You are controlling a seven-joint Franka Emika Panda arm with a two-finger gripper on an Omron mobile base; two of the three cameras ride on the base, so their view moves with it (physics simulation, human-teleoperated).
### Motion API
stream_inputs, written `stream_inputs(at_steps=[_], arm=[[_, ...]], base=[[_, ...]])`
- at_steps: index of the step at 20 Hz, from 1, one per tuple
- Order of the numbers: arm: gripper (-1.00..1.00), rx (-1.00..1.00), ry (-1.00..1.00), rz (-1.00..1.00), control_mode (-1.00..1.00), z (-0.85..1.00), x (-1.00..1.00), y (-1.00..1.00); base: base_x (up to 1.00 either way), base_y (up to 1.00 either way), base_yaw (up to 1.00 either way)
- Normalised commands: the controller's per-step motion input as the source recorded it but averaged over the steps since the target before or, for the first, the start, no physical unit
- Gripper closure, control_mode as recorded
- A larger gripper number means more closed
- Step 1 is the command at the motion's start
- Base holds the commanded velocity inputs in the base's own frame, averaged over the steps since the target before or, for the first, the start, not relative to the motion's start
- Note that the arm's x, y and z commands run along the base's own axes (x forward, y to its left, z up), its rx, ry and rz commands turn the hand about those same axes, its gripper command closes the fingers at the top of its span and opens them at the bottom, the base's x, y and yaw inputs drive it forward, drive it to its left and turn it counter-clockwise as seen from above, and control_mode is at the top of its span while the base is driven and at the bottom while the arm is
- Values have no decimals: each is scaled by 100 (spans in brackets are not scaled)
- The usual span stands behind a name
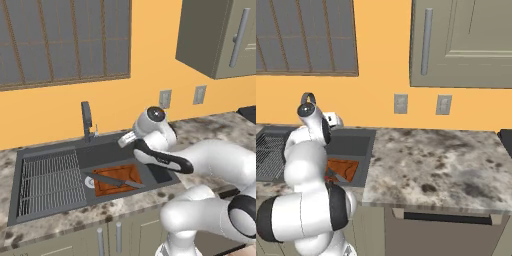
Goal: Move the cutting board and knife to the sink. Then move spray from the cabinet to the counter.
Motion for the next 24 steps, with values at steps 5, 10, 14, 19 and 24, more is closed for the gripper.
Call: stream_inputs(at_steps=[5, 10, 14, 19, 24], arm=[[-100, 0, 0, -13, -100, 100, -63, -18], [-100, 0, 0, -9, -100, 63, -93, -51], [-100, 6, 0, -6, -100, 39, -100, -58], [-100, 7, 0, -5, -100, 32, -99, -36], [-100, 6, 1, -2, -100, 17, -80, -7]], base=[[0, 0, 0], [0, 0, 0], [0, 0, 0], [0, 0, 0], [0, 0, 0]])
